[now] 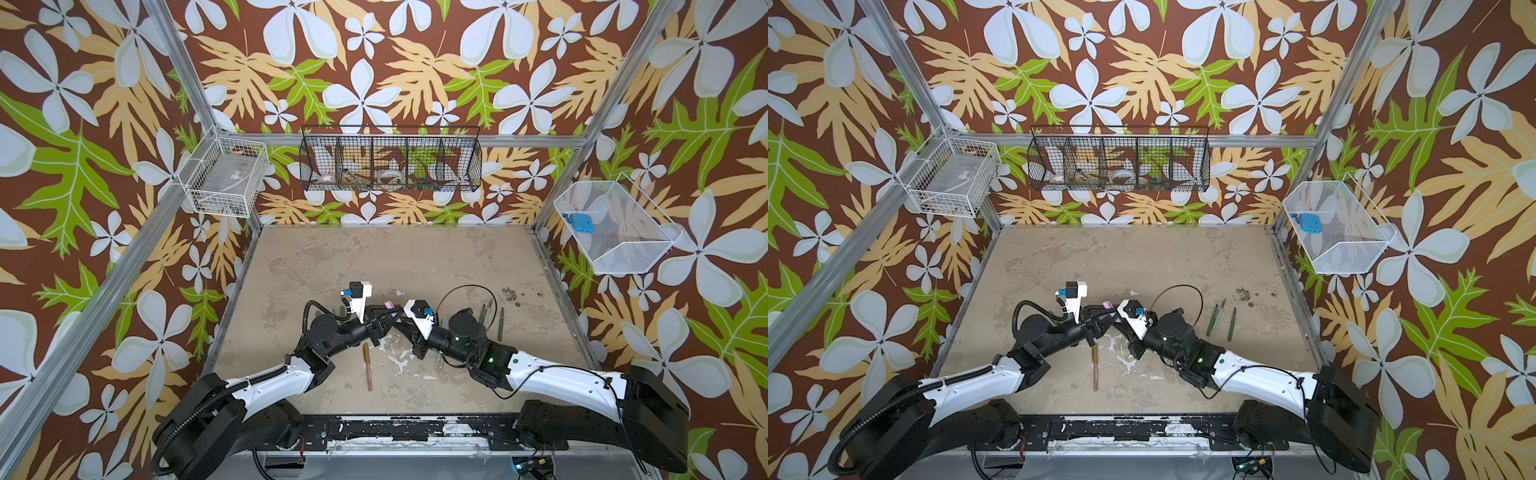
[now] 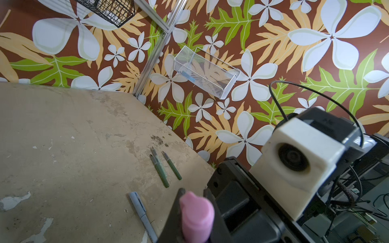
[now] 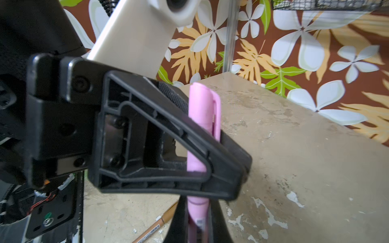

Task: Open the pen caps
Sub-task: 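Hold the pink cap with the left gripper while the right gripper pulls the pen body, then lower the pink cap with the left gripper while the right gripper lowers the uncapped pen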

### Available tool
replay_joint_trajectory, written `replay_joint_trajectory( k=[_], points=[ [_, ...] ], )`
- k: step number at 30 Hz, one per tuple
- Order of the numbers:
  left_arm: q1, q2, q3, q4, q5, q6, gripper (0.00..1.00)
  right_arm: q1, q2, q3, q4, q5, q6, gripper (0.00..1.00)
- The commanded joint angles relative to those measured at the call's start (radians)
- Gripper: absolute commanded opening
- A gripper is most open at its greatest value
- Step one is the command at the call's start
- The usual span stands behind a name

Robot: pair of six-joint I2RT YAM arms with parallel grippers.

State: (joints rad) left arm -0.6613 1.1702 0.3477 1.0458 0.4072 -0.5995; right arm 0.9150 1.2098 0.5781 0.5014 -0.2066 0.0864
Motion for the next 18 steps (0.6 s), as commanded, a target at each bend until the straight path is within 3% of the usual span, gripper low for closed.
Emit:
replay_joint_trajectory(
  k=[1, 4, 7, 9, 14, 16, 18],
  points=[
    [0.019, -0.002, -0.007, 0.074, -0.031, -0.023, 0.0, -0.052, 0.024, 0.006, -0.024, -0.304, 0.05, 0.0],
    [0.031, -0.008, -0.017, 0.088, -0.024, -0.024, 0.0, -0.06, 0.041, 0.011, -0.05, -0.352, 0.028, 0.0],
    [0.042, -0.014, -0.024, 0.092, -0.027, -0.029, 0.0, -0.058, 0.056, 0.02, -0.074, -0.301, 0.021, 0.0],
    [0.045, -0.017, -0.025, 0.093, -0.031, -0.034, 0.0, -0.022, 0.057, 0.028, -0.103, -0.151, -0.006, 0.0],
    [0.048, -0.037, -0.036, 0.085, -0.063, -0.045, 0.0, 0.116, 0.059, 0.043, -0.15, 0.368, -0.064, 0.0],
    [0.051, -0.051, -0.042, 0.079, -0.083, -0.047, 0.0, 0.143, 0.062, 0.041, -0.144, 0.453, -0.065, 0.0],
    [0.055, -0.062, -0.046, 0.073, -0.095, -0.047, 0.0, 0.148, 0.069, 0.047, -0.149, 0.457, -0.06, 0.0]
  ],
)
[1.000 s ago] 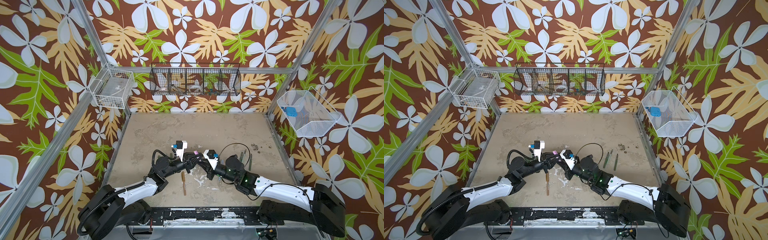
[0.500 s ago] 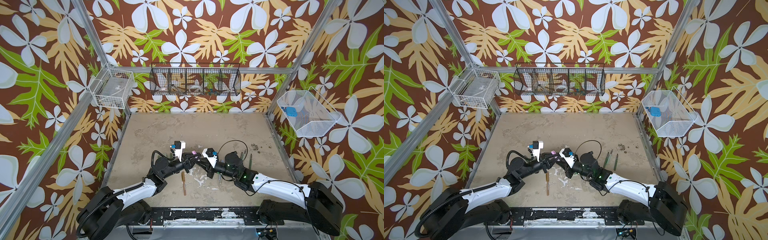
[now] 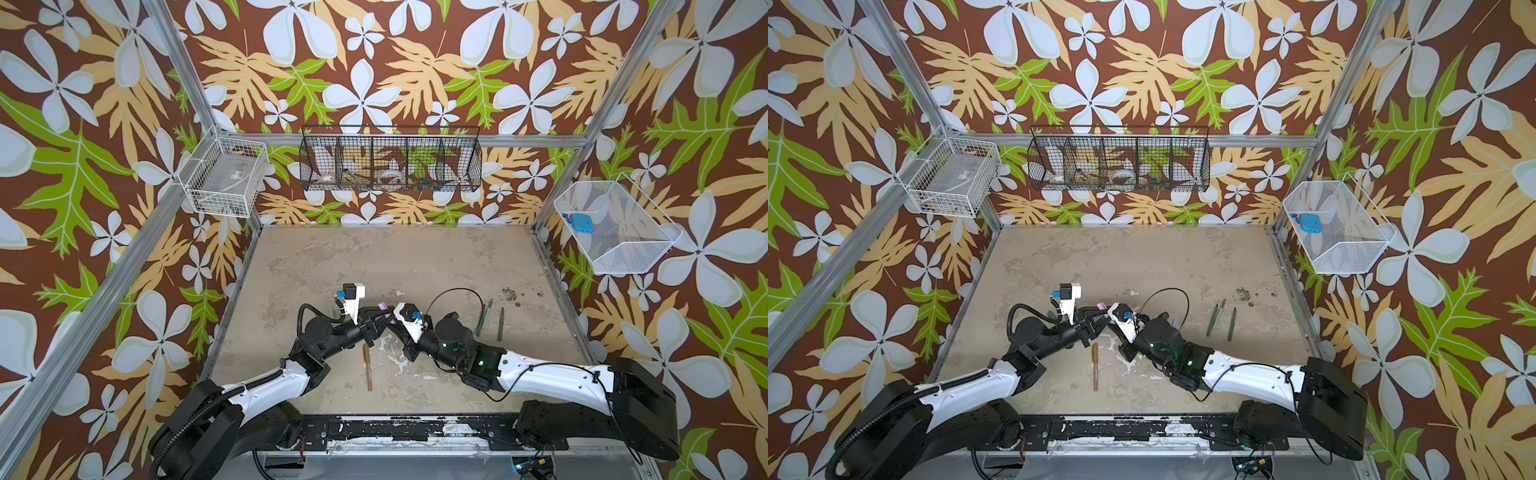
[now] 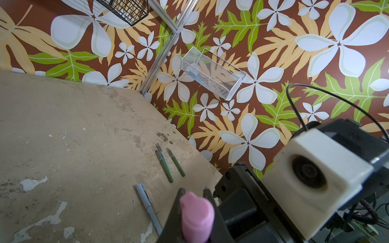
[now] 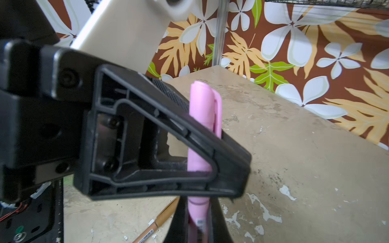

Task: Open the pen caps
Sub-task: 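Lower the pink cap with the left gripper while the right gripper lowers the uncapped pen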

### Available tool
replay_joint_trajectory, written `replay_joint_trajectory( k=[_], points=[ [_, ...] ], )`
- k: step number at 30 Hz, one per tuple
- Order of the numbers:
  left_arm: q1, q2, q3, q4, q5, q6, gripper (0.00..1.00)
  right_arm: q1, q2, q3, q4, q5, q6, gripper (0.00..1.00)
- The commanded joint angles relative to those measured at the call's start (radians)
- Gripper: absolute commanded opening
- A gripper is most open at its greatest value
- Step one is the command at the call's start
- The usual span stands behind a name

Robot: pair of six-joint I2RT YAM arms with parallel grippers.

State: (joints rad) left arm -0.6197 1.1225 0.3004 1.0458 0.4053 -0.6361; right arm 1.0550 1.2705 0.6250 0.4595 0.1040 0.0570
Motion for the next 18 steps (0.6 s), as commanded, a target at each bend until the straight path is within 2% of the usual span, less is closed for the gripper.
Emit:
replay_joint_trajectory(
  k=[1, 2, 5, 7, 14, 18],
  points=[
    [0.015, -0.018, -0.003, 0.075, -0.098, -0.012, 0.0, 0.007, 0.013, -0.001, -0.107, 0.115, -0.035, 0.0],
    [0.017, -0.022, -0.005, 0.077, -0.1, -0.014, 0.0, 0.006, 0.015, 0.0, -0.103, 0.072, -0.037, 0.0],
    [0.023, -0.031, -0.011, 0.083, -0.099, -0.02, 0.0, -0.038, 0.03, 0.001, -0.088, -0.205, -0.014, 0.0],
    [0.025, -0.036, -0.013, 0.085, -0.096, -0.02, 0.0, -0.055, 0.047, 0.009, -0.089, -0.294, 0.002, 0.0],
    [0.025, -0.056, -0.014, 0.056, -0.123, -0.005, 0.0, -0.092, -0.003, -0.03, -0.064, -0.277, 0.034, 0.0],
    [0.024, -0.085, 0.013, -0.136, -0.308, 0.016, 0.0, -0.116, -0.036, -0.046, -0.07, -0.18, 0.059, 0.0]
  ],
)
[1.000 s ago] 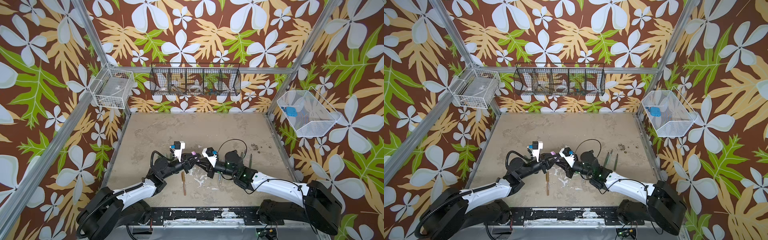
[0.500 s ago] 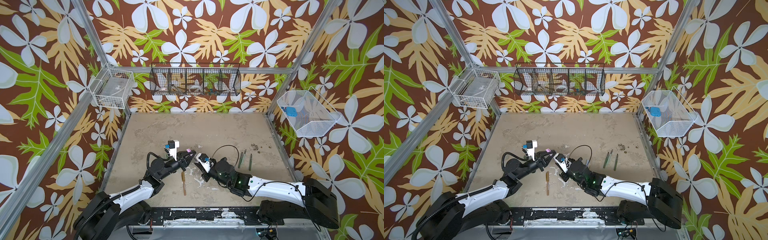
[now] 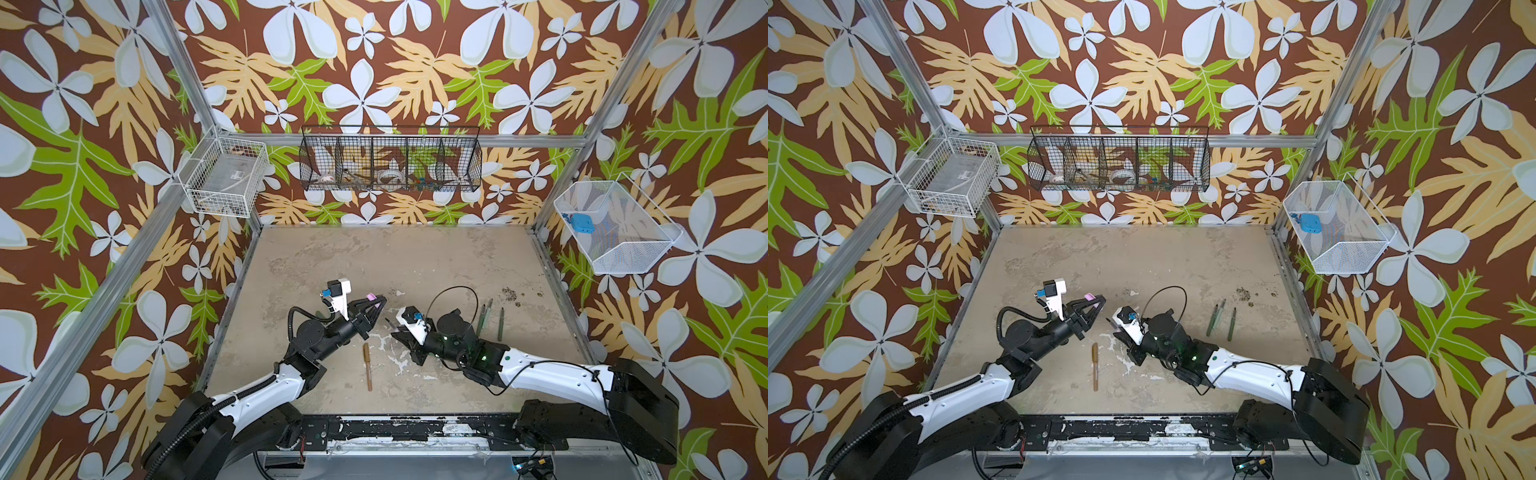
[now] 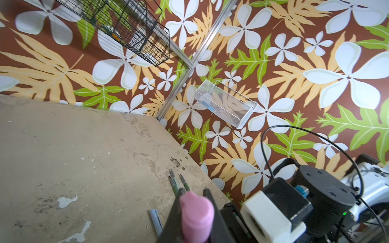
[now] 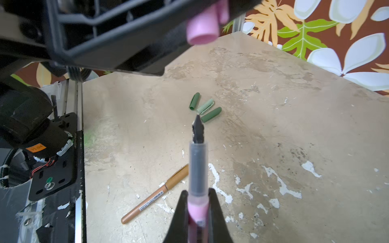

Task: Open the pen caps
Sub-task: 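Lower the pink cap with the left gripper while the right gripper lowers the uncapped pen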

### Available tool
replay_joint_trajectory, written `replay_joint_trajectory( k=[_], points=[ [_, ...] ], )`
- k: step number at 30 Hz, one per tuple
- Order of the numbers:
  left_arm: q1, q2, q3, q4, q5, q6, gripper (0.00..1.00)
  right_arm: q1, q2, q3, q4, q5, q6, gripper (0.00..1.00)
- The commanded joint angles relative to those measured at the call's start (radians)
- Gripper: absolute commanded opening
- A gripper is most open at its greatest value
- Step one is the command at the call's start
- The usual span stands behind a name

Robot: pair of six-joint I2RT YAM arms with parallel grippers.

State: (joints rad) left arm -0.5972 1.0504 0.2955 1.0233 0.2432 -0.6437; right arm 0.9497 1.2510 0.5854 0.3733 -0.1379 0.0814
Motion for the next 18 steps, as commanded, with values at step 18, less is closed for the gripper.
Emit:
replay_joint_trajectory(
  k=[18],
  points=[
    [0.045, 0.373, 0.354, -0.809, -0.589, -0.002, 0.0, -0.532, -0.106, -0.079, -0.232, 0.342, 0.413, 0.0]
  ],
)
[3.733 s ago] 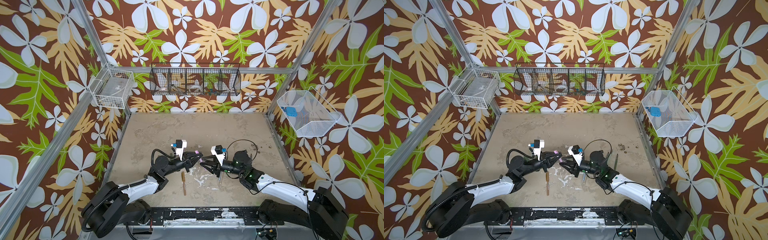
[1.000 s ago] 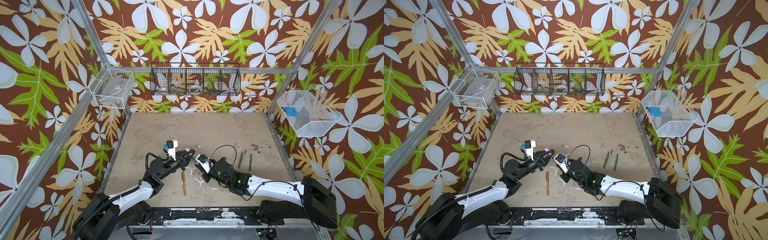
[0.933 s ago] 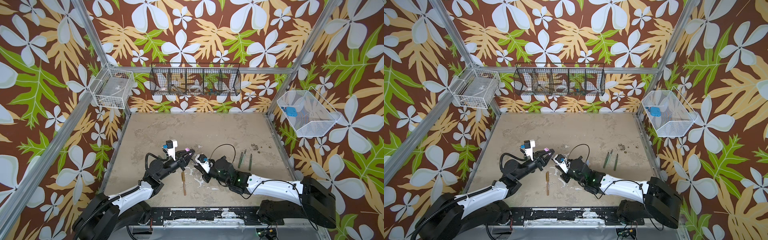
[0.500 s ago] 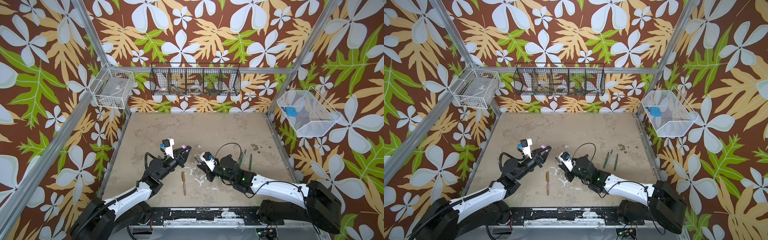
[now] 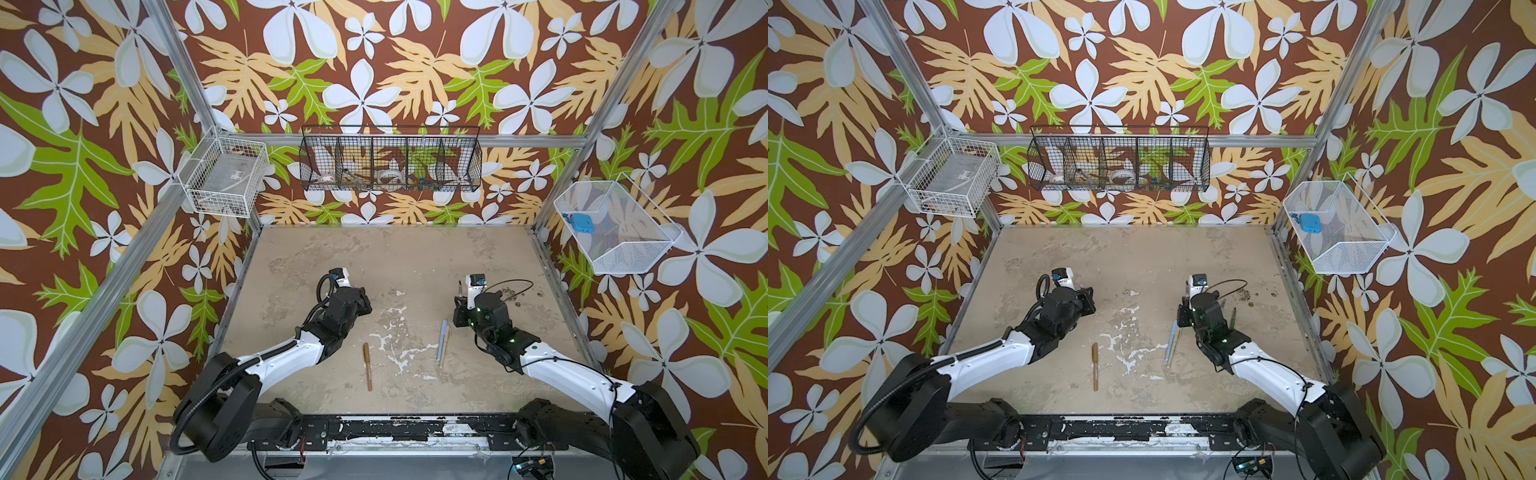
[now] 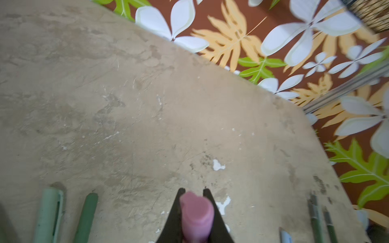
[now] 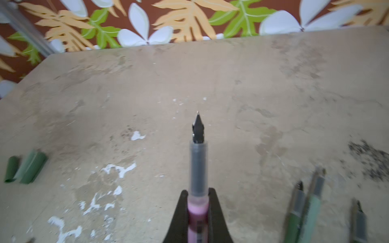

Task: Open the pen caps
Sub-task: 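Lower the pink cap with the left gripper while the right gripper lowers the uncapped pen, then open both grippers to release the pink cap and pen onto the table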

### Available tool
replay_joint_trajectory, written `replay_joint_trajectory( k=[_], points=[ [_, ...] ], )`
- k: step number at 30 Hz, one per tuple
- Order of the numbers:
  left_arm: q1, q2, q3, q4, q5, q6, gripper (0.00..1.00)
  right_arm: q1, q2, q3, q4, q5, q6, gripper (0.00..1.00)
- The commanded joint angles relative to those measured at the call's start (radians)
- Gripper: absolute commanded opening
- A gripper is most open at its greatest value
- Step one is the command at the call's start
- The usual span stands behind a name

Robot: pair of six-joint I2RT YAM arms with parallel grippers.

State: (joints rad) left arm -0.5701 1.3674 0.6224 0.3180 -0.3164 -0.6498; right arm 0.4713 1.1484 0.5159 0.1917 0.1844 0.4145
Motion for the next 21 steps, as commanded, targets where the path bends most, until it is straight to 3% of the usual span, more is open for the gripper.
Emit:
replay_joint_trajectory(
  k=[1, 9, 17, 21],
  points=[
    [0.028, 0.083, 0.036, -0.112, -0.024, 0.002, 0.0, -0.077, -0.004, -0.015, -0.053, 0.015, 0.082, 0.0],
    [0.098, 0.225, 0.07, -0.118, 0.05, 0.008, 0.0, -0.255, -0.018, -0.059, -0.062, -0.003, 0.099, 0.0],
    [0.12, 0.297, 0.1, -0.138, 0.053, 0.014, 0.0, -0.284, 0.045, -0.048, -0.072, 0.1, 0.096, 0.01],
    [0.137, 0.324, 0.108, -0.143, 0.076, 0.015, 0.0, -0.333, 0.085, -0.044, -0.067, 0.048, 0.114, 0.02]
  ],
)
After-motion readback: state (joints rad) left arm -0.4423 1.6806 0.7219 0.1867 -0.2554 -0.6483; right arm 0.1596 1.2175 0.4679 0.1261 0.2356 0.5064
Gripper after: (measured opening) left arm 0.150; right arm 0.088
